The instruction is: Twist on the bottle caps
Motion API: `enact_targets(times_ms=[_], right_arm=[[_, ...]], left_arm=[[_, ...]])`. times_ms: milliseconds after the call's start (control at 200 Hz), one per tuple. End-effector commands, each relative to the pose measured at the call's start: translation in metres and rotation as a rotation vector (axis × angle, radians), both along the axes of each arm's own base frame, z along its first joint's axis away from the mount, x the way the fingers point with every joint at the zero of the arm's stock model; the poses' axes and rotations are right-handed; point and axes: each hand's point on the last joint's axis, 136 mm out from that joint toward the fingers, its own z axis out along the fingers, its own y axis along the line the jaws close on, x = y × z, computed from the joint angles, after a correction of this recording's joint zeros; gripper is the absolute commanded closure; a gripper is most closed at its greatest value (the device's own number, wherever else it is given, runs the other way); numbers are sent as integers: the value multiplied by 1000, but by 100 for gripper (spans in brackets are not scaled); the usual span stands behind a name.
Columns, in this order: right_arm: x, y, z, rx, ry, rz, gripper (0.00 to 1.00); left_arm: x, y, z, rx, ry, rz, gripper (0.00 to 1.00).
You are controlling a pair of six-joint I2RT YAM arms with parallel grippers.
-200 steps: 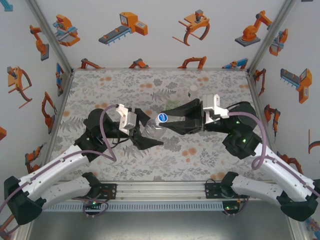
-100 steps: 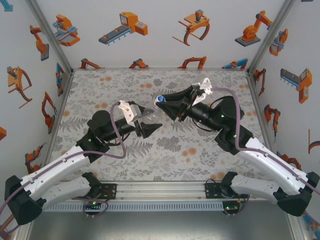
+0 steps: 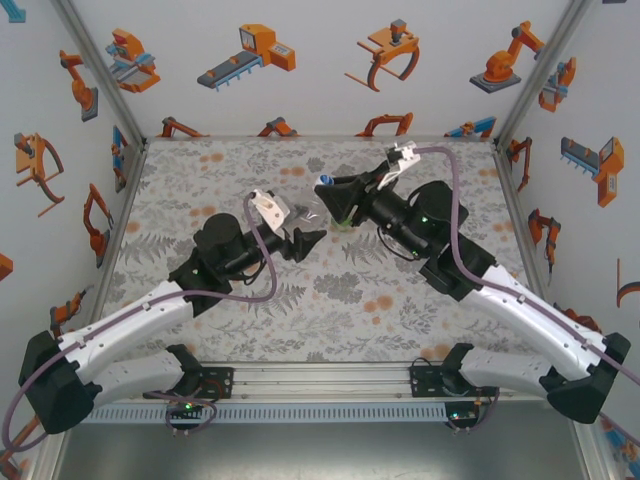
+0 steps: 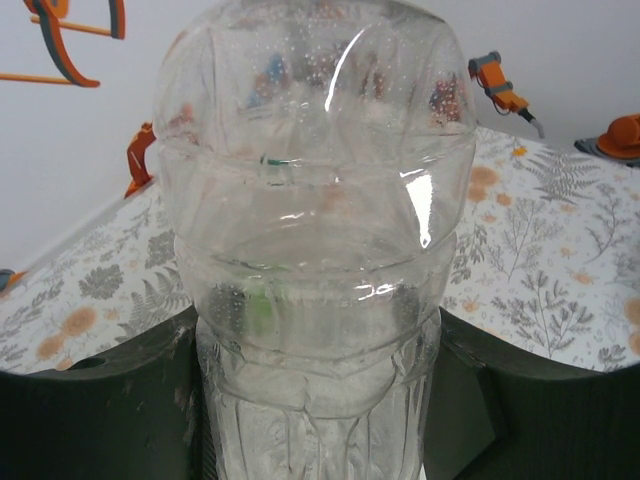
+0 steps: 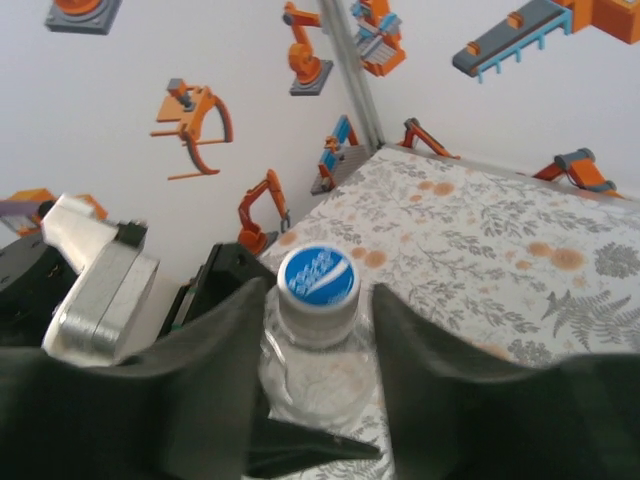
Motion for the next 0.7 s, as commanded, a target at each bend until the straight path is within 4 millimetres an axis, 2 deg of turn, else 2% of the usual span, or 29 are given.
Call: enact_targets(times_ms=[0, 150, 260, 411, 541, 611, 696], right_arm=[[-28, -6, 24, 36, -117, 87, 44], [-65, -15, 45, 30, -292, 186, 31], [-91, -22, 54, -2, -408, 253, 27], [-133, -23, 61, -39, -569, 417, 27], [-175, -19, 65, -36, -670, 654, 28], [-192, -18, 69, -12, -695, 768, 29], [-203, -18, 72, 14, -718, 855, 32]], left_arm=[[-9, 3, 41, -93, -69, -36, 100], [-33, -4, 42, -86, -83, -167, 100], [-56, -5, 47, -89, -107, -282, 100], [-105, -3, 56, -90, -157, -529, 100], [-150, 4, 57, -50, -165, -775, 100], [-164, 9, 57, -30, -154, -851, 100], [-169, 11, 55, -23, -143, -874, 100]])
